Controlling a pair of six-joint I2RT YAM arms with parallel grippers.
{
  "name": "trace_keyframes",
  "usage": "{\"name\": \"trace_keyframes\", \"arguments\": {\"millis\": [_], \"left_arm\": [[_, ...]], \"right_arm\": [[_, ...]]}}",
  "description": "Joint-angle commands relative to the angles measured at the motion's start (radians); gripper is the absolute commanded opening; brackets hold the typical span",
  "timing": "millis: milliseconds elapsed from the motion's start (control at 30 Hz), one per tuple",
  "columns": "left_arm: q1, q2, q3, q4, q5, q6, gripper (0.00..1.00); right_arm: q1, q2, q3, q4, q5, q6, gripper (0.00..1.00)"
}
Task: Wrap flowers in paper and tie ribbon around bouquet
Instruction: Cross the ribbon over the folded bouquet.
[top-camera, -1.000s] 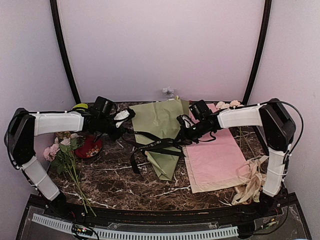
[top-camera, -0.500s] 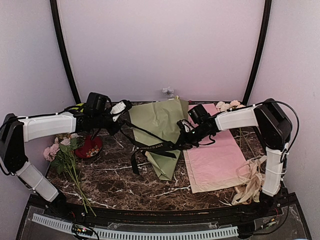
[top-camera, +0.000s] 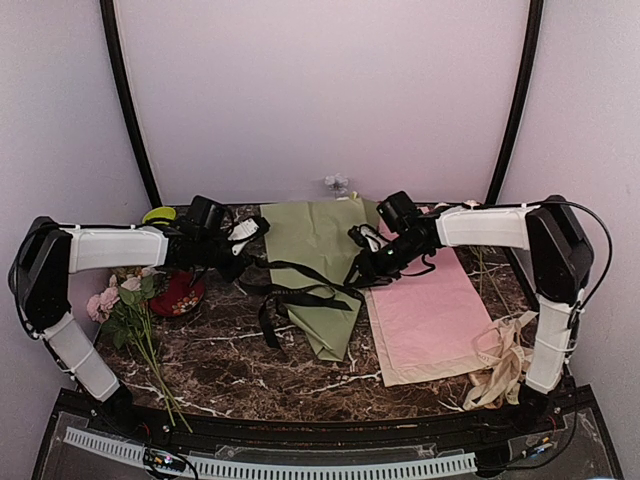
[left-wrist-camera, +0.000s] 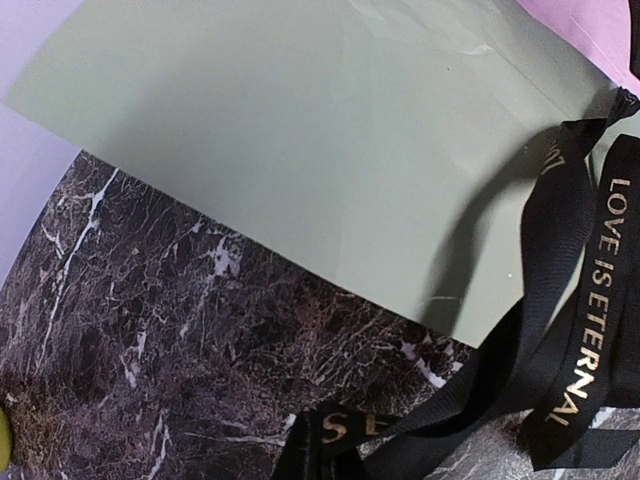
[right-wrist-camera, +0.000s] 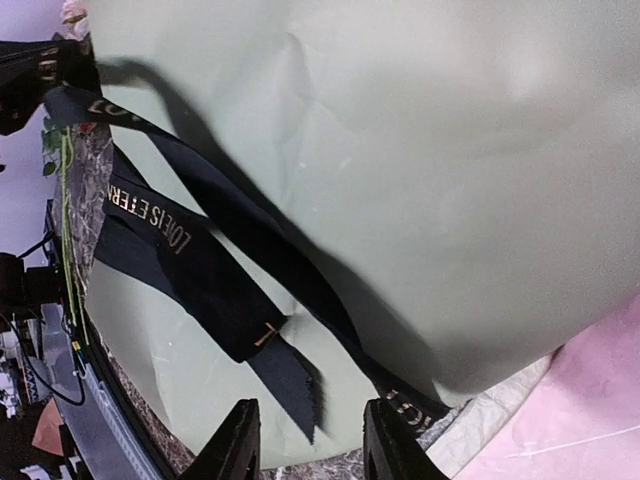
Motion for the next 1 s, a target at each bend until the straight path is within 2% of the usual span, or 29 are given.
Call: {"name": "trace_keyframes", "arguments": {"millis": [0,233,400,533,767,967], "left_arm": [[0.001,-0.007,0.018,-0.009,0.021,-0.022,0.01],[0.001,0.002,0.015,0.006,0.048,-0.029,0.01],[0.001,0.024,0.020,0.003,0.046,-0.028,0.00],[0.001,0.032,0.024,0.000,0.046,-0.025,0.00],[0.001,0.045,0.028,-0.010,0.042,-0.023,0.00],[0.001,0.053,0.034,-0.017,0.050,-0.023,0.00]], "right_arm": [[0.014,-0.048,0.071,-0.025,-0.066,-0.095,0.33],[0.072,0.047,0.246,-0.027,-0.070,-0.163,0.30],[0.141,0.131,0.360,-0.019,-0.046,-0.261,0.39],[0.169,0.205,0.473,-0.130,0.011,-0.391,0.42],[0.217,0.209,0.455,-0.202,0.149,-0.644,0.50],[0.242,0.254,0.499,-0.248,0.249,-0.683,0.51]]}}
